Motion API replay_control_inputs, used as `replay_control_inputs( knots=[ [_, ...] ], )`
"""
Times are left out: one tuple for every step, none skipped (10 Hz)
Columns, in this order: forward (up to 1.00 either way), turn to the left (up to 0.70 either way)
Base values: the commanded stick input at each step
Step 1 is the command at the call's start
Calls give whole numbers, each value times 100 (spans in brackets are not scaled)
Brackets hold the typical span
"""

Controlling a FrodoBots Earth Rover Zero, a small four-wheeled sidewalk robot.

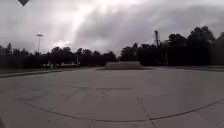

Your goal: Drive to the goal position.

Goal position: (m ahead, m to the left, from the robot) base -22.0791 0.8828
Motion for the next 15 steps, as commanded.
replay_control_inputs(
  knots=[
    [70, -2],
    [70, -4],
    [70, -7],
    [70, -10],
    [70, -11],
    [70, 0],
    [70, 0],
    [70, 0],
    [70, 0],
    [70, 0],
    [37, 0],
    [4, 0],
    [3, 0],
    [2, 0],
    [1, 0]
  ],
)
